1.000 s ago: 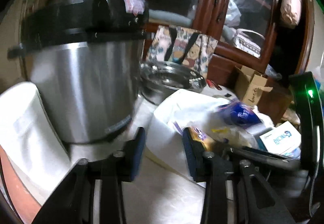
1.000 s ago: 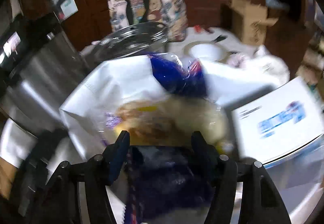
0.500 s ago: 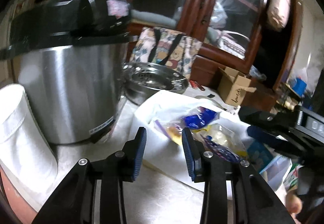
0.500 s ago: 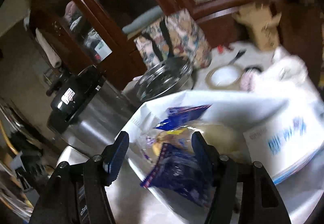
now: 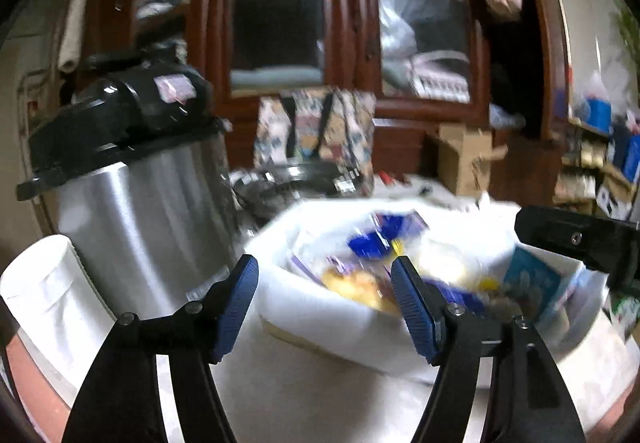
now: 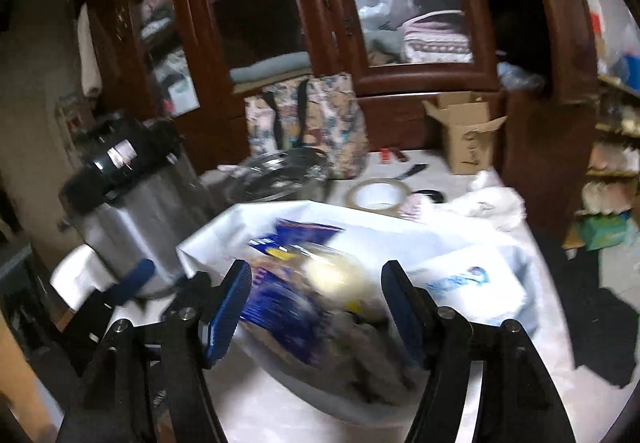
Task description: Organize objects
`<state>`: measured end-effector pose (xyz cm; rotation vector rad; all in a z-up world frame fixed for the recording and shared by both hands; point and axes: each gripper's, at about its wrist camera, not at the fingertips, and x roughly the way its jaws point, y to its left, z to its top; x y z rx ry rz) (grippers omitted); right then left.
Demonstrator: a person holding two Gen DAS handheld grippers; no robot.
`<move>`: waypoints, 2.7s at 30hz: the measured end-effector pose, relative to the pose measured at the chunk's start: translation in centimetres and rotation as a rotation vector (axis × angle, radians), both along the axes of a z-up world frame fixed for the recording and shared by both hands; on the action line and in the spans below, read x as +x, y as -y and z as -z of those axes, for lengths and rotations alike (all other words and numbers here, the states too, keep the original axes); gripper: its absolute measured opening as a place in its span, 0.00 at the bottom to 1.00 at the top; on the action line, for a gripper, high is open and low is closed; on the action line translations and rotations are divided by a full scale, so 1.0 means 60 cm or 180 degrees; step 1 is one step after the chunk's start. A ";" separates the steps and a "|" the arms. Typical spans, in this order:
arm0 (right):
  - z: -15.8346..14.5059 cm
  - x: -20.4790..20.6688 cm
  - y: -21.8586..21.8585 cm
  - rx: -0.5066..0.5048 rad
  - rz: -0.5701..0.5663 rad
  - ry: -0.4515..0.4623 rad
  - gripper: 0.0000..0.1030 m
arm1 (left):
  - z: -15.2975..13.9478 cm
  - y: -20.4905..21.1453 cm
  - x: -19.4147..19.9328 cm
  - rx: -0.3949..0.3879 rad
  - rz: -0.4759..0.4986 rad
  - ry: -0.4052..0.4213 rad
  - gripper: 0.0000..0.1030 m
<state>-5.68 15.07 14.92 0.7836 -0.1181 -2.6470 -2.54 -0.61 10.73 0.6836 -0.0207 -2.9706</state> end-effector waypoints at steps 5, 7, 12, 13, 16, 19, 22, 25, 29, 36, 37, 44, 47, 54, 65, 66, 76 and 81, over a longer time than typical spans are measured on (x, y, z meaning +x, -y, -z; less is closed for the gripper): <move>0.017 0.025 -0.008 0.0241 0.0152 -0.0179 0.66 | 0.005 -0.012 -0.006 0.0183 0.0283 0.0215 0.66; 0.018 0.033 -0.006 0.0313 0.0172 -0.0226 0.67 | 0.005 -0.022 0.000 0.0156 0.0340 0.0176 0.66; 0.016 0.042 0.004 0.0480 0.0240 -0.0321 0.70 | 0.009 -0.041 0.005 0.0174 0.0456 0.0227 0.66; 0.015 0.043 0.004 0.0515 0.0265 -0.0327 0.70 | 0.011 -0.044 0.006 0.0153 0.0458 0.0223 0.66; 0.014 0.049 -0.003 0.0536 0.0366 -0.0342 0.71 | 0.011 -0.048 0.006 0.0144 0.0474 0.0229 0.66; 0.017 0.050 -0.021 0.0431 0.0448 -0.0277 0.72 | 0.010 -0.049 0.005 0.0207 0.0517 0.0264 0.66; 0.019 0.046 -0.035 0.0327 0.0535 -0.0220 0.72 | 0.009 -0.050 0.006 0.0248 0.0536 0.0271 0.66; 0.015 0.046 -0.045 0.0288 0.0659 -0.0248 0.72 | 0.010 -0.051 0.005 0.0262 0.0526 0.0287 0.66; 0.018 0.043 -0.041 0.0357 0.0685 -0.0190 0.72 | 0.012 -0.049 0.003 0.0324 0.0510 0.0325 0.66; 0.025 0.038 -0.034 0.0428 0.0635 -0.0086 0.73 | 0.012 -0.045 0.004 0.0397 0.0495 0.0362 0.66; 0.026 0.038 -0.035 0.0416 0.0629 -0.0083 0.73 | 0.012 -0.045 0.004 0.0401 0.0490 0.0366 0.66; 0.039 0.065 -0.065 0.0162 0.0452 0.0036 0.72 | 0.013 -0.042 0.001 0.0419 0.0474 0.0393 0.66; 0.058 0.094 -0.086 0.0175 0.0375 0.0173 0.72 | 0.014 -0.036 -0.002 0.0444 0.0416 0.0436 0.66; 0.096 0.068 -0.019 0.0756 0.0060 0.0558 0.72 | 0.017 -0.032 -0.006 0.0445 0.0401 0.0444 0.66; 0.166 -0.074 -0.049 0.0412 0.0372 0.1164 0.69 | 0.023 -0.010 -0.015 0.0636 0.0324 0.0546 0.67; 0.164 -0.071 -0.054 0.0343 0.0366 0.1171 0.68 | 0.024 -0.011 -0.014 0.0633 0.0336 0.0553 0.67; 0.038 -0.038 -0.035 0.0450 0.0323 0.0829 0.78 | 0.022 -0.018 -0.012 0.0584 0.0399 0.0584 0.67; 0.082 -0.097 0.001 0.0841 0.0317 0.1634 0.78 | 0.029 -0.011 -0.020 0.0574 0.0287 0.0722 0.67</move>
